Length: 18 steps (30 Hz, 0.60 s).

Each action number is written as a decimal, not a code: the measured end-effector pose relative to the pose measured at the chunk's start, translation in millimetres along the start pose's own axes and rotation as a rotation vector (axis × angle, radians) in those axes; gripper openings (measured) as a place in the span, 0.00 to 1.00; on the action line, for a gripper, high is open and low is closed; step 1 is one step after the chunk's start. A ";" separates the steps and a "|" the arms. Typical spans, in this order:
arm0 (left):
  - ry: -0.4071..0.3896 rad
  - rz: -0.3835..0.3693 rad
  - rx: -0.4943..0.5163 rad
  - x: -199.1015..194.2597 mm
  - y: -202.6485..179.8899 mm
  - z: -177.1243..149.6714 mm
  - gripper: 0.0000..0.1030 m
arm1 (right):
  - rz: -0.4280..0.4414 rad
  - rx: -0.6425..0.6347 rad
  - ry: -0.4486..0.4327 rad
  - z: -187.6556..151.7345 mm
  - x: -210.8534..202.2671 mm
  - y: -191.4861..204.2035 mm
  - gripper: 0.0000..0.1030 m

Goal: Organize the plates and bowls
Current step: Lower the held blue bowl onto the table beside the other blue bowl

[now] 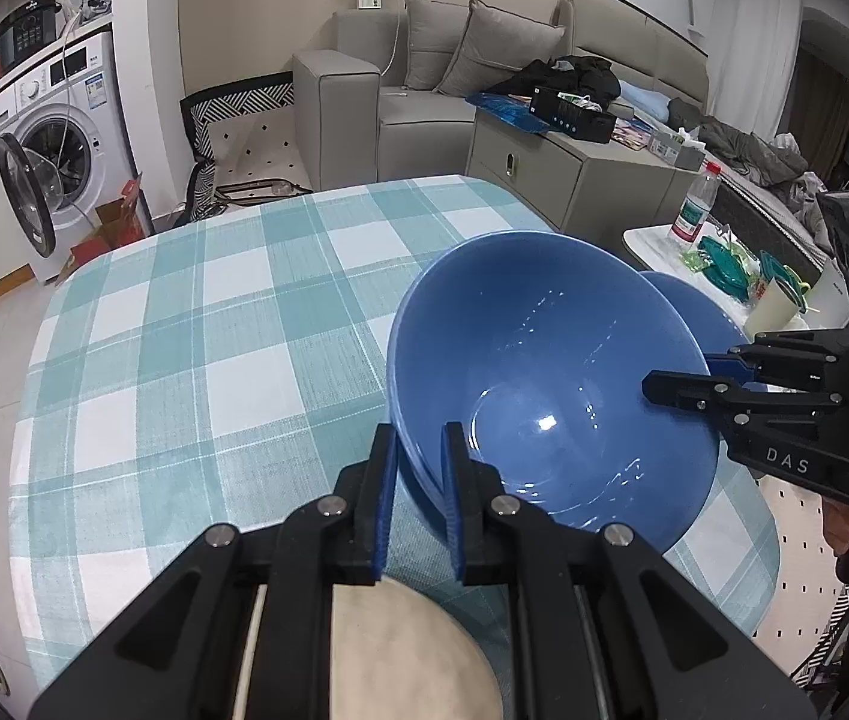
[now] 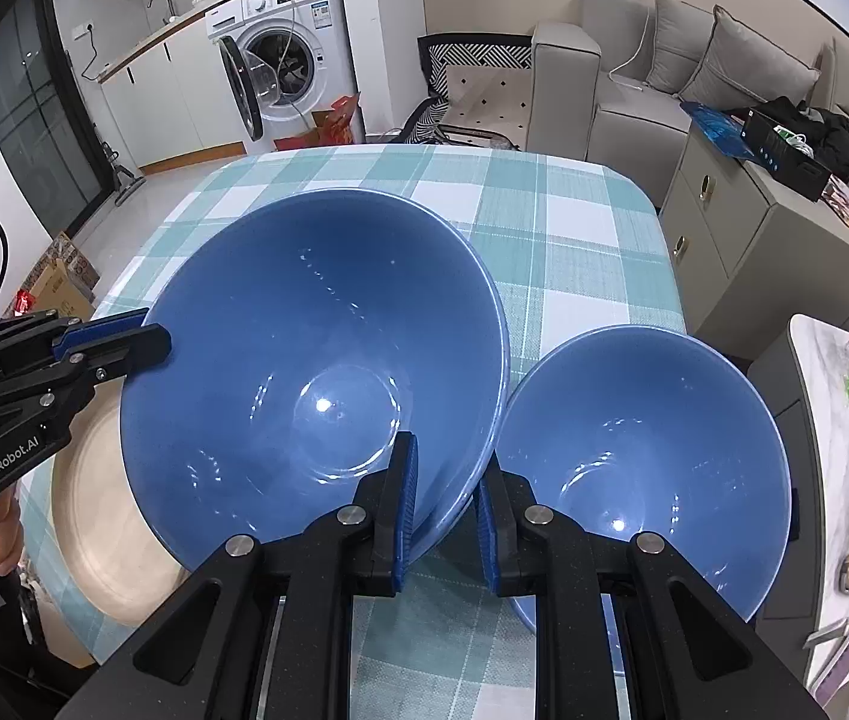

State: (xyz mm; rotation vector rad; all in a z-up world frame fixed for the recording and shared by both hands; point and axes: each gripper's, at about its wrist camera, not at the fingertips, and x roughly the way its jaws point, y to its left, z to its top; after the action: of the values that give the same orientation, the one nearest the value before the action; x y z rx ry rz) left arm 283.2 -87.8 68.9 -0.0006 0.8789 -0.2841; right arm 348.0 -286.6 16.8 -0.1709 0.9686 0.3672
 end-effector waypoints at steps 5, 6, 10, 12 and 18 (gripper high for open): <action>0.005 0.001 0.001 1.0 -0.9 -2.2 0.11 | -0.003 -0.002 0.001 0.1 -0.2 -0.2 0.17; 0.006 0.002 0.001 1.0 -1.1 -1.9 0.11 | -0.003 -0.003 0.001 0.0 -0.3 -0.2 0.17; 0.011 0.002 0.004 2.3 -1.8 -4.2 0.11 | -0.010 -0.008 0.003 -0.9 0.5 0.1 0.17; 0.012 0.005 0.007 2.6 -2.4 -4.9 0.11 | -0.013 -0.011 0.005 -1.4 1.5 -0.4 0.17; 0.015 0.007 0.012 4.4 -2.8 -5.6 0.11 | -0.016 -0.013 0.010 -3.5 4.1 0.3 0.17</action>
State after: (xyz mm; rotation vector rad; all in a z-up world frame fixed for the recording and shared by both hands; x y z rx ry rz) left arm 280.9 -91.0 62.3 0.0156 0.8920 -0.2826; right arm 347.2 -286.4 11.4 -0.1924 0.9744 0.3588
